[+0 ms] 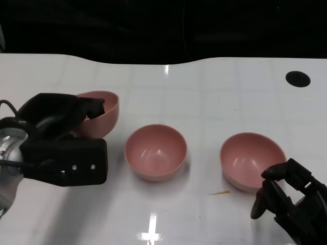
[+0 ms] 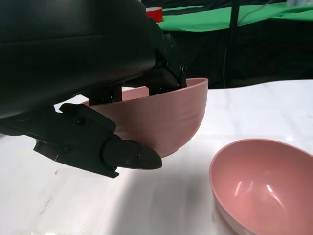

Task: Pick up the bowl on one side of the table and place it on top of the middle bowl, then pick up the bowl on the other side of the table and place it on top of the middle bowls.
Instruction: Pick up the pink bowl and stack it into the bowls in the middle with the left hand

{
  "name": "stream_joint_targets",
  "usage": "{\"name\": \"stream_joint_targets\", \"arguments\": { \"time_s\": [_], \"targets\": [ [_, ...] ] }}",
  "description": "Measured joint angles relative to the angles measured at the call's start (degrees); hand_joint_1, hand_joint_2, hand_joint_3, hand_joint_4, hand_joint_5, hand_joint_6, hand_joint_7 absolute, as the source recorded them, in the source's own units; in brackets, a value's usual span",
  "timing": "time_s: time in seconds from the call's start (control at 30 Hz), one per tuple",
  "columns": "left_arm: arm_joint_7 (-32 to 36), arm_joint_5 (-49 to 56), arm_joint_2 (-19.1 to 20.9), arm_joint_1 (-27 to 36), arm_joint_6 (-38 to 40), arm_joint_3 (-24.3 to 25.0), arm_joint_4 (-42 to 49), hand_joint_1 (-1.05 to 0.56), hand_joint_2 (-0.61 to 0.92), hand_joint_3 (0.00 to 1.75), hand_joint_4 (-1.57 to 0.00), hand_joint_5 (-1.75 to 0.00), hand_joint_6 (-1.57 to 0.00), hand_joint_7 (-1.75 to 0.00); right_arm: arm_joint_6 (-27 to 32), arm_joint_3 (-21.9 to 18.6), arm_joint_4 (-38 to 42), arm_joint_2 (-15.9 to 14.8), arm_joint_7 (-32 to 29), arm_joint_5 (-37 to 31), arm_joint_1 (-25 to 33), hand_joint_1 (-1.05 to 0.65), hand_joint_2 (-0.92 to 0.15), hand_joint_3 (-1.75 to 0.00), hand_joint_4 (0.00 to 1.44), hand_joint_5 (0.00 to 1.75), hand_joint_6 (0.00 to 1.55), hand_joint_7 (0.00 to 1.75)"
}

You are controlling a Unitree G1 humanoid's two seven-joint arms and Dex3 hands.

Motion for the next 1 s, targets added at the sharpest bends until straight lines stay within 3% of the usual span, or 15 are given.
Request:
{"name": "stream_joint_targets", "arguments": {
  "time_s": [0.3,0.43,0.57,0.6,0.67,0.7,0.73,0.77,0.8,0.93,1.0],
  "targets": [
    [-6.06,1.03,-0.18,-0.13,3.07,-0.05,-13.12,-0.11,0.92,0.2,-0.57,-1.74,-0.53,-1.57,0.03,0.02,0.26,0.0,0.0,-0.02,-0.26,-0.13,-0.81,-0.55,0.84,1.61,0.82,1.26],
    [-6.09,2.43,-2.07,-0.19,2.56,-1.88,-15.73,-0.15,0.92,0.18,-0.62,-1.64,-0.62,-1.38,0.03,0.04,0.54,0.01,0.0,-0.02,-0.27,-0.13,-0.8,-0.54,0.85,1.62,0.82,1.26],
    [-6.29,3.7,-3.27,-0.85,1.18,-3.55,-16.05,-0.19,0.92,0.2,-0.77,-1.26,-0.74,-1.03,-0.03,0.1,0.61,0.02,0.01,-0.07,-0.25,-0.15,-0.8,-0.54,0.84,1.62,0.82,1.27],
    [-6.45,3.94,-3.47,-1.15,1.02,-3.98,-16.17,-0.21,0.92,0.2,-0.83,-1.1,-0.81,-0.82,-0.04,0.12,0.62,0.01,0.01,-0.09,-0.25,-0.15,-0.8,-0.53,0.84,1.62,0.82,1.27],
    [-6.55,4.77,-4.16,-1.78,0.48,-4.95,-16.4,-0.25,0.92,0.26,-1.02,-0.57,-0.96,-0.32,-0.03,0.16,0.62,0.02,0.02,-0.1,-0.24,-0.15,-0.81,-0.53,0.83,1.62,0.82,1.26],
    [-6.54,5.1,-4.57,-1.87,-0.04,-5.2,-16.38,-0.25,0.92,0.27,-1.09,-0.48,-1.01,-0.24,-0.03,0.18,0.62,0.02,0.07,-0.07,-0.25,-0.14,-0.81,-0.53,0.83,1.62,0.82,1.26],
    [-6.52,5.36,-4.95,-1.88,-0.71,-5.54,-16.26,-0.25,0.92,0.27,-0.99,-0.78,-1.06,-0.26,-0.03,0.18,0.62,0.02,0.15,-0.06,-0.25,-0.14,-0.82,-0.52,0.83,1.62,0.82,1.25],
    [-6.5,5.67,-5.25,-1.88,-1.33,-5.91,-15.96,-0.25,0.92,0.27,-0.93,-0.88,-1.06,-0.26,-0.03,0.18,0.62,0.03,0.22,-0.05,-0.25,-0.14,-0.82,-0.52,0.84,1.61,0.82,1.25],
    [-6.49,5.83,-5.51,-1.87,-1.67,-6.28,-15.7,-0.25,0.92,0.27,-0.93,-0.84,-1.05,-0.23,-0.03,0.18,0.62,0.04,0.25,-0.05,-0.25,-0.14,-0.82,-0.52,0.84,1.61,0.83,1.24],
    [-5.67,6.92,-6.7,-1.86,-3.07,-7.07,-14.63,-0.22,0.92,0.21,-0.92,-1.01,-1.11,-0.31,-0.05,0.35,0.62,0.12,0.27,-0.07,-0.22,-0.16,-0.81,-0.5,0.85,1.6,0.84,1.23],
    [-5.53,7.19,-7.23,-1.85,-3.38,-7.28,-14.06,-0.22,0.92,0.22,-0.83,-1.23,-0.99,-0.56,-0.18,0.47,0.61,0.13,0.28,-0.17,-0.14,-0.16,-0.82,-0.49,0.84,1.6,0.84,1.23]
  ]
}}
